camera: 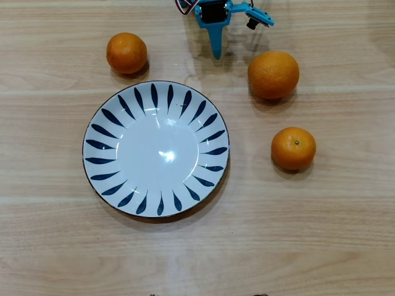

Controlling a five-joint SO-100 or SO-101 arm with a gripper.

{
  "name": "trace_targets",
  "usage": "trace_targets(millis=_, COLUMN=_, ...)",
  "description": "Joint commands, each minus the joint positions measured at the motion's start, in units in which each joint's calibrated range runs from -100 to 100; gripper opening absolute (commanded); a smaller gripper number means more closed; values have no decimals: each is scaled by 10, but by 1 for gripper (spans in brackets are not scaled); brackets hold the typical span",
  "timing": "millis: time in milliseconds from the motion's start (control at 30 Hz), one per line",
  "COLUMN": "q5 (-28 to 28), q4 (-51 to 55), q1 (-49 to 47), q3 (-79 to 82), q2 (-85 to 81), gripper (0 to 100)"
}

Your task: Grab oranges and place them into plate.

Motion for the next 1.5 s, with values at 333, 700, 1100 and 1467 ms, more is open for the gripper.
trace_targets(millis=333, q5=2, q4=-9, q1=3, q3=6, q2=-3, gripper=2)
trace_targets(millis=700, q5=2, q4=-9, q1=3, q3=6, q2=-3, gripper=2)
trace_targets(millis=1100, q5=3, q4=-3, q1=18, q3=-1, q2=-3, gripper=2)
trace_targets(millis=1467, q5=-18, q4=89, q1=133, q3=-324, q2=157, gripper=2)
